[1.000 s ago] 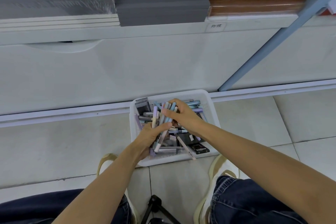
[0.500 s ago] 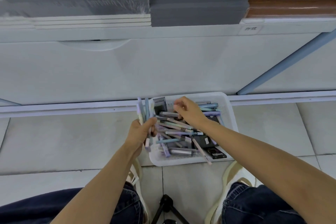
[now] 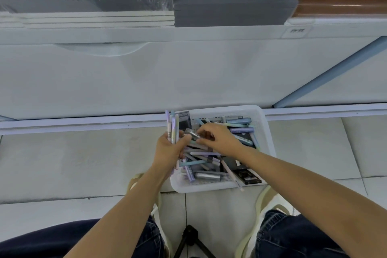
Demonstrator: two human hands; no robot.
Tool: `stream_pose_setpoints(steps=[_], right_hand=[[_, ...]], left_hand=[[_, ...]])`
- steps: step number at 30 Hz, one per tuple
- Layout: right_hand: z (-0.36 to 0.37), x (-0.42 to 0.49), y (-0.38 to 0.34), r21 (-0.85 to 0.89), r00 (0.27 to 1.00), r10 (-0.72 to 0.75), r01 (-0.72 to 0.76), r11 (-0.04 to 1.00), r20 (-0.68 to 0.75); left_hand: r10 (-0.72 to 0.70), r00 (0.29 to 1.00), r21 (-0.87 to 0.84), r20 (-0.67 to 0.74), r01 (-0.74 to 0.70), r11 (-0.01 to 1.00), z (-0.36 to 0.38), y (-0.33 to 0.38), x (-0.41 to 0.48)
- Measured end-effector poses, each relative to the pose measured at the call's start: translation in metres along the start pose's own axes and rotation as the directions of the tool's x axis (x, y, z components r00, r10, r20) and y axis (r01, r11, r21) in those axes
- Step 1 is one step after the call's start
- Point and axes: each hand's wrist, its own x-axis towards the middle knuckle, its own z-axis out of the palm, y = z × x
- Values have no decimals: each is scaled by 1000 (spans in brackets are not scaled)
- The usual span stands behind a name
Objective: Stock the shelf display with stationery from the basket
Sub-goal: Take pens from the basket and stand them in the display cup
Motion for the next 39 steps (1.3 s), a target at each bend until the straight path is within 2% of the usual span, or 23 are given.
stream_pose_setpoints(steps=[4,7,10,11,13,15,16,18,20,22,29,37,39], right_hand=[[-14,-21,3,129,998,10,-18,991,59],[-27,-33,17,175,996,91,-89,981,-3],[-40,-44,44,-57,957,238,-250,966,-166],[-41,-47,51,-145,942,282,-309,940,-180],[-36,-50,63,-306,932,340,-361,881,-123],[-28,-50,66,-383,944,323,-322,866,-65],[-28,-50,66,-367,956,286,-290,884,-66],[-34,-49,64,-295,967,216,-247,923,-136],[-44,-46,61,-225,949,178,-239,945,-260],[-53,-41,60,-192,934,169,-238,952,-316],[-46,-29,64,-324,933,301,-352,878,-197],[-58,-27,69,-485,947,322,-277,830,10],[-59,-31,67,-492,948,317,-274,826,5]], left_hand=[[-3,998,53,67,0,999,23,0,5],[16,997,75,81,-22,997,35,-3,9],[-4,997,52,83,0,999,39,-4,10],[-13,996,37,92,10,999,39,-5,10],[-27,995,63,97,21,998,37,-7,10],[-31,995,108,90,21,994,36,-8,10],[-29,996,119,87,18,993,35,-9,10],[-20,996,136,81,9,991,33,-9,11],[-10,997,142,77,-1,990,33,-8,11],[-8,997,147,79,-4,989,33,-7,11],[-16,996,148,89,3,989,34,-8,14],[-19,995,140,97,5,990,34,-9,16],[-14,994,148,105,-2,989,34,-6,14]])
